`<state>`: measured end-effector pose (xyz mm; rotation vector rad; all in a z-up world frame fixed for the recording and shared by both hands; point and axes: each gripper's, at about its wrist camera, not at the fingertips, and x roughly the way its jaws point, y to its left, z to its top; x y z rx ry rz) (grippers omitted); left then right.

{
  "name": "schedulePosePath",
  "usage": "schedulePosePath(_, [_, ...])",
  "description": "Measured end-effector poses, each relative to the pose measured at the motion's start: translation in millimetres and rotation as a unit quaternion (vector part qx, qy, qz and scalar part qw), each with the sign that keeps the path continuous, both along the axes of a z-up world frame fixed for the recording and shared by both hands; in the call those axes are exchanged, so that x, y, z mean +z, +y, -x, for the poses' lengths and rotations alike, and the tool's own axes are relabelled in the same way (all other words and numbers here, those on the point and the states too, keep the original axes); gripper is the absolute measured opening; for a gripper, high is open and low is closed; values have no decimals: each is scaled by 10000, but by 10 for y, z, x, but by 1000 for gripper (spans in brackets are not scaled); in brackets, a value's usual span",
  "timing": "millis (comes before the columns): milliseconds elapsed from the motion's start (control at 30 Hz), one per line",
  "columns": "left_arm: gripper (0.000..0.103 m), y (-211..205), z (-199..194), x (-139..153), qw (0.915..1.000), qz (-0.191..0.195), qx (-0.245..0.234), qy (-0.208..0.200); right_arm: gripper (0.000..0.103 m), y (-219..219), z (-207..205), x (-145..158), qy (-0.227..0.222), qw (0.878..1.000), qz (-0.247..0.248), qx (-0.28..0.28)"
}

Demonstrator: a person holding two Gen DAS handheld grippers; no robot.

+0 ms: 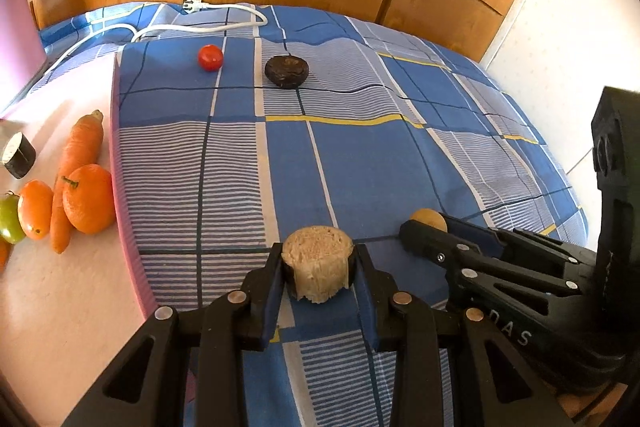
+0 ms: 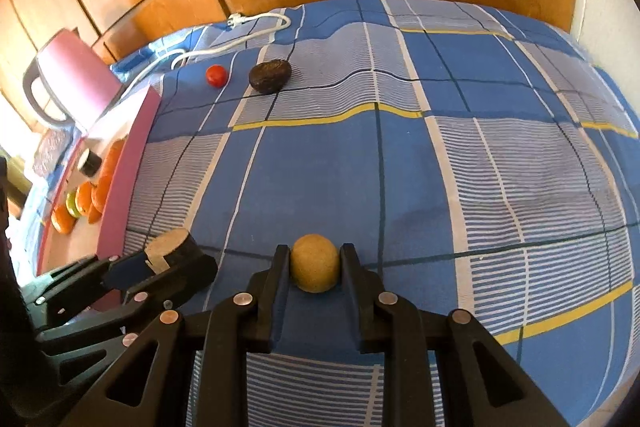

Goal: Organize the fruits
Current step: 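Lift the beige ball and beige block and move them toward the tray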

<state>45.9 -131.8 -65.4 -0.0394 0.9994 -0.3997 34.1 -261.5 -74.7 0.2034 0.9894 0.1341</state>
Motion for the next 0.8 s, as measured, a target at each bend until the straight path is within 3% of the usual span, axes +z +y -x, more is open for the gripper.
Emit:
schedulePosePath(533, [33,34,101,58,9999,-56,-5,-137,25,-17,67,14,25,9998,-85,-191])
schedulePosePath(800, [33,48,180,195,9991,-68,2,-418,25,-2,145,24,-39,9999,-1,-129])
